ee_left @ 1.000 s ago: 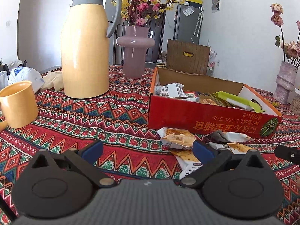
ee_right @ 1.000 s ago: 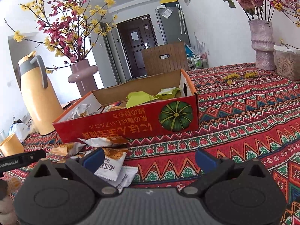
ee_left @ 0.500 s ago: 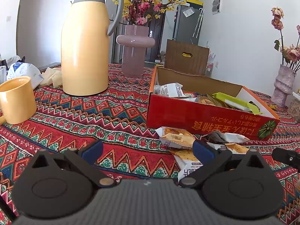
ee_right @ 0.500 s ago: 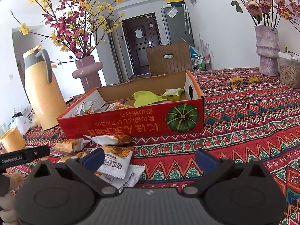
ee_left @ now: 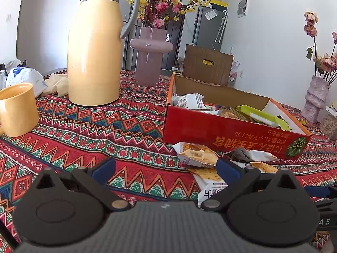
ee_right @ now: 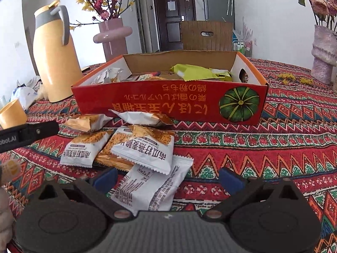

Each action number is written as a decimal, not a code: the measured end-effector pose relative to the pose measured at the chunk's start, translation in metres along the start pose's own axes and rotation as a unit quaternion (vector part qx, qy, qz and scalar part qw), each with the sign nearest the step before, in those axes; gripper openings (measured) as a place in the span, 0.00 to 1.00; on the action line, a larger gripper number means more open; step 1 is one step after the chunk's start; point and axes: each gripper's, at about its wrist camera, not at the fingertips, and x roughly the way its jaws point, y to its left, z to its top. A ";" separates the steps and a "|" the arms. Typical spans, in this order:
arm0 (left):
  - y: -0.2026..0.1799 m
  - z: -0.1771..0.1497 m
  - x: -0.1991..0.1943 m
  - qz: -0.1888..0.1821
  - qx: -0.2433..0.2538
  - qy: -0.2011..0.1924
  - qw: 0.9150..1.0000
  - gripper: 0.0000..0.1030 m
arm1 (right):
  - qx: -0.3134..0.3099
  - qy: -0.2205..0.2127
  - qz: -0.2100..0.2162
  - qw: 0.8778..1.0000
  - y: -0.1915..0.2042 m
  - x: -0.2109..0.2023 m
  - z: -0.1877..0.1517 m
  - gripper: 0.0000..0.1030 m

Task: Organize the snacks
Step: 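Grasp a white packet with right gripper while left grasps a pumpkin-seed cracker packet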

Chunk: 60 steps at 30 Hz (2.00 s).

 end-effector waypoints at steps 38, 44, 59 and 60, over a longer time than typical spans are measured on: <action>-0.012 0.003 0.010 0.020 0.028 0.037 0.999 1.00 | 0.108 -0.123 -0.070 0.984 -0.106 -0.037 -0.015 0.39; -0.035 0.008 0.019 0.004 0.045 0.069 0.997 1.00 | 0.109 -0.126 -0.059 0.984 -0.106 -0.037 -0.016 0.39; -0.066 -0.002 0.051 0.024 0.083 0.130 0.988 0.62 | 0.114 -0.135 -0.037 0.984 -0.108 -0.040 -0.018 0.39; -0.067 -0.002 0.051 0.021 0.083 0.130 0.988 0.61 | 0.113 -0.135 -0.037 0.984 -0.108 -0.040 -0.018 0.39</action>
